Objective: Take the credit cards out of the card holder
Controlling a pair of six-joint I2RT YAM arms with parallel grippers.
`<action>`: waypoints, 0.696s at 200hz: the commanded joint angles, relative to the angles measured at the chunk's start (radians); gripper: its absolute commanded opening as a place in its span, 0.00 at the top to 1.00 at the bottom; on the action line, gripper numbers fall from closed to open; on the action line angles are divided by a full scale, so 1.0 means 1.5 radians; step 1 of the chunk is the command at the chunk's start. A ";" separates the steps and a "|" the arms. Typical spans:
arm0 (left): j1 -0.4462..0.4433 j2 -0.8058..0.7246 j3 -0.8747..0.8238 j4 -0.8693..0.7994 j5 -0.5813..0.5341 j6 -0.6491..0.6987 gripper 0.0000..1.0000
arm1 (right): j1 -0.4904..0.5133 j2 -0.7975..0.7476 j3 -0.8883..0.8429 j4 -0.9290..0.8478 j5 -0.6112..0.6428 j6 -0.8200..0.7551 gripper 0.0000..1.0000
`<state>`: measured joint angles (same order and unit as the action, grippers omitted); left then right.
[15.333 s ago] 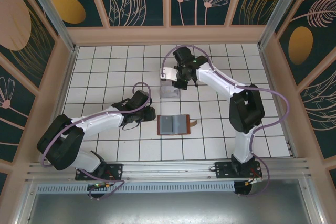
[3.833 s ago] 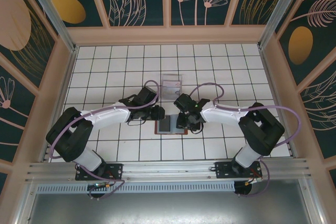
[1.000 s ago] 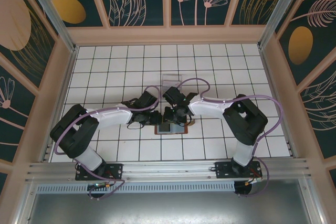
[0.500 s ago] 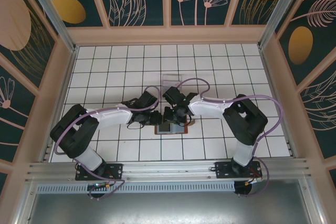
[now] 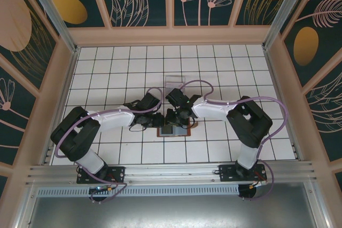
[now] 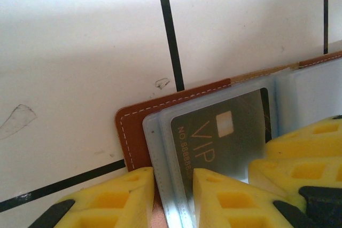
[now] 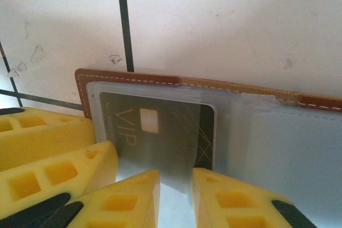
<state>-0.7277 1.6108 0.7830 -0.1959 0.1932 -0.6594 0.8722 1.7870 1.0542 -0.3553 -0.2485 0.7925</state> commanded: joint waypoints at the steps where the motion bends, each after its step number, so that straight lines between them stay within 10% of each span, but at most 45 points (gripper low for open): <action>1: -0.004 -0.006 -0.013 -0.025 -0.010 -0.006 0.72 | 0.008 0.007 -0.011 0.034 -0.029 0.003 0.76; 139: -0.005 -0.024 0.010 -0.053 -0.010 0.001 0.70 | 0.012 -0.021 0.025 -0.064 0.049 -0.007 0.76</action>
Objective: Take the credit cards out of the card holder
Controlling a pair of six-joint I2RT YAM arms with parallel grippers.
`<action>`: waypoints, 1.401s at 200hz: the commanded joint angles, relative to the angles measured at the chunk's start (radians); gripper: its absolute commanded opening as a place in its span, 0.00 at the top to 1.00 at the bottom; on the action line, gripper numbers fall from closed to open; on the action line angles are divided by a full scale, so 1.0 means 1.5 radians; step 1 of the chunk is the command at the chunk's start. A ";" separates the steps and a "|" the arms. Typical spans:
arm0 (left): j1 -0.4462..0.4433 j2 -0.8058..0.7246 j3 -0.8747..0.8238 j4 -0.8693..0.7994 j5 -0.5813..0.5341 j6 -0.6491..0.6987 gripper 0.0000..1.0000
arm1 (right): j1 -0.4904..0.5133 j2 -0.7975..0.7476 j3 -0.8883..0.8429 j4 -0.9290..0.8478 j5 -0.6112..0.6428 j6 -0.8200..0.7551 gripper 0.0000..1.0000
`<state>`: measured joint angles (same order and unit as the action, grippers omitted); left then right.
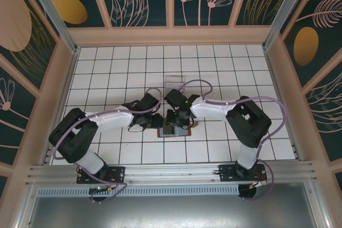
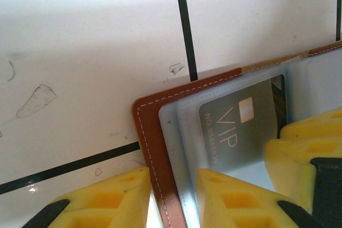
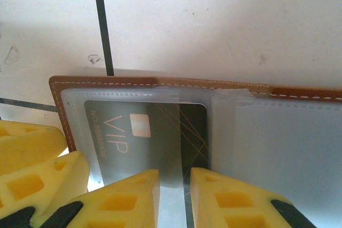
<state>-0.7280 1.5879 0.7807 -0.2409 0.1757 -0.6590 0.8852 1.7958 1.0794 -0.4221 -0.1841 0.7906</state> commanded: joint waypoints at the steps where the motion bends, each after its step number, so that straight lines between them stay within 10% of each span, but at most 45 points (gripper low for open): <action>1: -0.004 -0.008 0.012 -0.023 0.002 0.001 0.70 | 0.004 -0.028 0.009 -0.019 0.006 -0.006 0.76; 280: -0.029 0.044 0.001 -0.028 -0.036 -0.001 0.75 | -0.029 -0.037 -0.078 0.046 -0.018 -0.005 0.77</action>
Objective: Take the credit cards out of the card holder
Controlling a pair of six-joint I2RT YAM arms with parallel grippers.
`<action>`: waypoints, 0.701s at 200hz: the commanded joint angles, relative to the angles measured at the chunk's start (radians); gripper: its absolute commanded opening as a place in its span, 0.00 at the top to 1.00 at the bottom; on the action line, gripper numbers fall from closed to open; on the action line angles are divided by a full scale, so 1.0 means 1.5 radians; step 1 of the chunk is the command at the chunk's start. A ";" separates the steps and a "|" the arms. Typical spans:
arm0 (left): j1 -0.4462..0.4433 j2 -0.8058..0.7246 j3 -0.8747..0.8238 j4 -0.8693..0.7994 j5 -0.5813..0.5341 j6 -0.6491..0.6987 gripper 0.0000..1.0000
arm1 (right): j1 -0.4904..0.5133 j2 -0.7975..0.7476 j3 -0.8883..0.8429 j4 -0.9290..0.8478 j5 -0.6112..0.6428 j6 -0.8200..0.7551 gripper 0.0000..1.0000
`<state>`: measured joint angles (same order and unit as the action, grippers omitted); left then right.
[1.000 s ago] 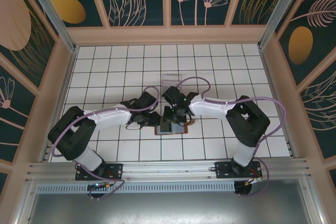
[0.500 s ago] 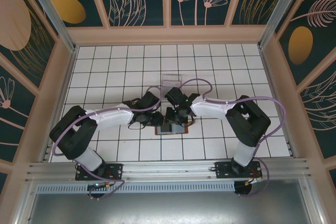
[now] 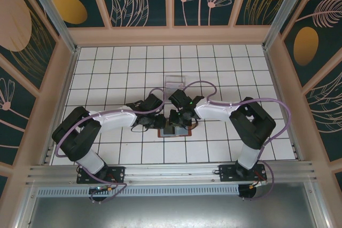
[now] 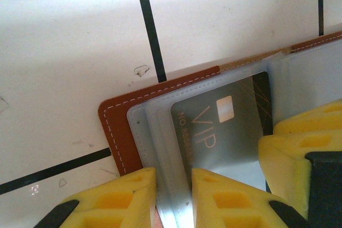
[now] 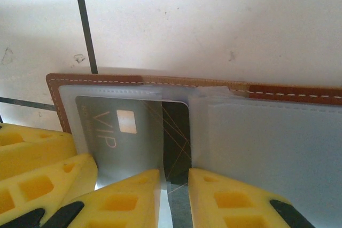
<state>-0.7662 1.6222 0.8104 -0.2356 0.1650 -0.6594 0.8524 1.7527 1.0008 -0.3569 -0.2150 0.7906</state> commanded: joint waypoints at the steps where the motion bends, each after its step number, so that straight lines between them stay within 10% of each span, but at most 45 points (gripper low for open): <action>1: -0.003 0.021 -0.019 -0.031 -0.029 0.000 0.75 | -0.008 -0.009 -0.026 0.002 0.002 -0.005 0.77; 140: -0.003 0.028 -0.010 -0.039 -0.026 -0.003 0.76 | -0.016 -0.002 -0.040 0.011 0.002 -0.010 0.67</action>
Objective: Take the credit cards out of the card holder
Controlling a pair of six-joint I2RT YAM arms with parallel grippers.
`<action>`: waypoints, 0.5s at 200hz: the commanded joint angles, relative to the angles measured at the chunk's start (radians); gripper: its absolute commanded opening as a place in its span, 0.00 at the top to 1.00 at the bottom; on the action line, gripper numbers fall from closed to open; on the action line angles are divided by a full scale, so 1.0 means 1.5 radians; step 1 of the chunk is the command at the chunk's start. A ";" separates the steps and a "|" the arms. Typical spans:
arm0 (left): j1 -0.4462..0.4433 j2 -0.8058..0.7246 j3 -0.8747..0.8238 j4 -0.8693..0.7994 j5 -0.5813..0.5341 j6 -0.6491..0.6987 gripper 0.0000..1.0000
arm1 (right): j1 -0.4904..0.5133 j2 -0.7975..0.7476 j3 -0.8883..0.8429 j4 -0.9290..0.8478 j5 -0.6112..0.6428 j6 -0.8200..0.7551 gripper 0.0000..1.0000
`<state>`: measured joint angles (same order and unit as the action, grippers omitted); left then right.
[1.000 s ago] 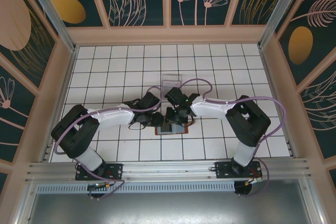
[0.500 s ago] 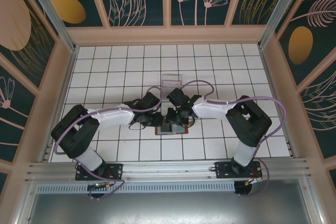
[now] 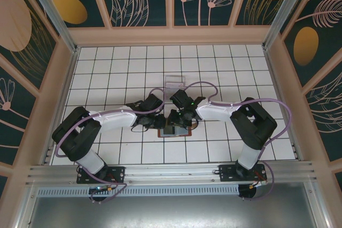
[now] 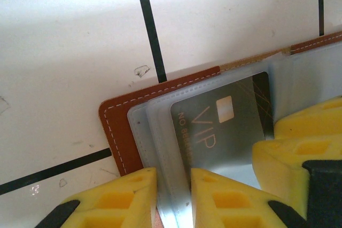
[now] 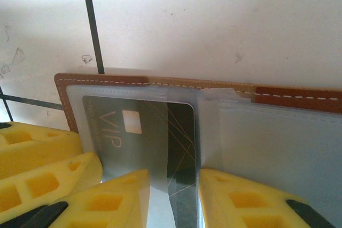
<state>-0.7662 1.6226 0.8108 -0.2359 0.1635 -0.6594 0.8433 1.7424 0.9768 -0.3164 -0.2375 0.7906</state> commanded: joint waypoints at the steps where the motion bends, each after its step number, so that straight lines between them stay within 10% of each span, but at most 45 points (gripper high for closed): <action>1: -0.003 0.028 -0.010 -0.039 -0.025 -0.003 0.76 | -0.009 0.005 -0.024 -0.014 0.015 -0.010 0.67; 100: -0.003 0.033 -0.004 -0.037 -0.017 -0.003 0.76 | -0.036 -0.055 -0.115 0.198 -0.137 0.019 0.71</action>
<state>-0.7662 1.6260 0.8135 -0.2367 0.1658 -0.6594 0.8013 1.6989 0.8597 -0.1406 -0.3534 0.7956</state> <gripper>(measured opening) 0.240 0.298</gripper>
